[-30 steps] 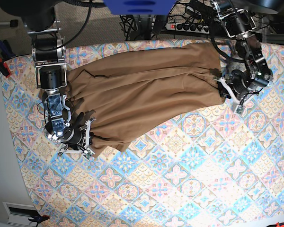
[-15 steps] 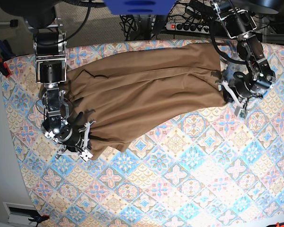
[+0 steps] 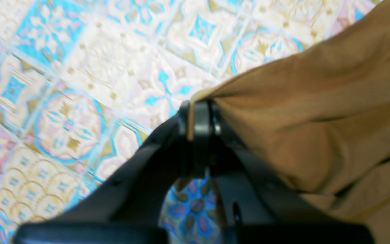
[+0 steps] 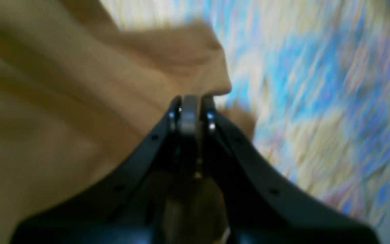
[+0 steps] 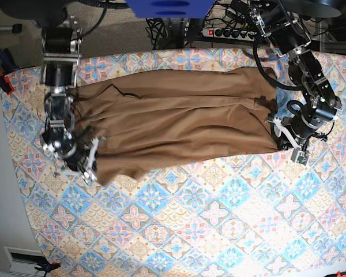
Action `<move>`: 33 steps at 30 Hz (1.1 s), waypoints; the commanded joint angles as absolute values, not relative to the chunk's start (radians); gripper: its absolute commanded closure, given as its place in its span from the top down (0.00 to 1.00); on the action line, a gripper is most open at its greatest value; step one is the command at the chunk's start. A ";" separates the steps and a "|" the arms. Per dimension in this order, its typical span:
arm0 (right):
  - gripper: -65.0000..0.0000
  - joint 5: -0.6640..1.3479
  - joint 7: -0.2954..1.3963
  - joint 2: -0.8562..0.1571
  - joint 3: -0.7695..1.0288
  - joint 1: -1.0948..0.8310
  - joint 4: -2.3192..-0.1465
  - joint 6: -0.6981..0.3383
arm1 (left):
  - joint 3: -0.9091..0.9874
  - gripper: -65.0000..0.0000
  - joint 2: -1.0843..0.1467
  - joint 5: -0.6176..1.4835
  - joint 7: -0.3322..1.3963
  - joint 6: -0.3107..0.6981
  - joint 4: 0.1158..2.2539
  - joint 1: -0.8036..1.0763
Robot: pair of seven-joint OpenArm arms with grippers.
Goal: Layout the t-shirt on the table in an organized manner, then fold the t-shirt properly
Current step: 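Lift both shirt ends and fold the shirt lengthwise onto itself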
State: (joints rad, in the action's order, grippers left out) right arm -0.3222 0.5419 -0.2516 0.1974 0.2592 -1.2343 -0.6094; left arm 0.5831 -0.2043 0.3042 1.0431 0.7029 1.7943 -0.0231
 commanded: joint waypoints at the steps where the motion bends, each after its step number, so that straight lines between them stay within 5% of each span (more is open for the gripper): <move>1: 0.00 -0.305 0.510 -0.259 0.209 0.302 -1.283 -0.599 | 0.584 0.00 -0.211 0.318 1.017 0.698 1.834 -0.041; 33: 0.00 -0.303 0.510 -0.211 0.450 0.085 -1.610 -0.602 | 0.591 0.00 -0.189 0.317 1.010 0.698 1.877 0.111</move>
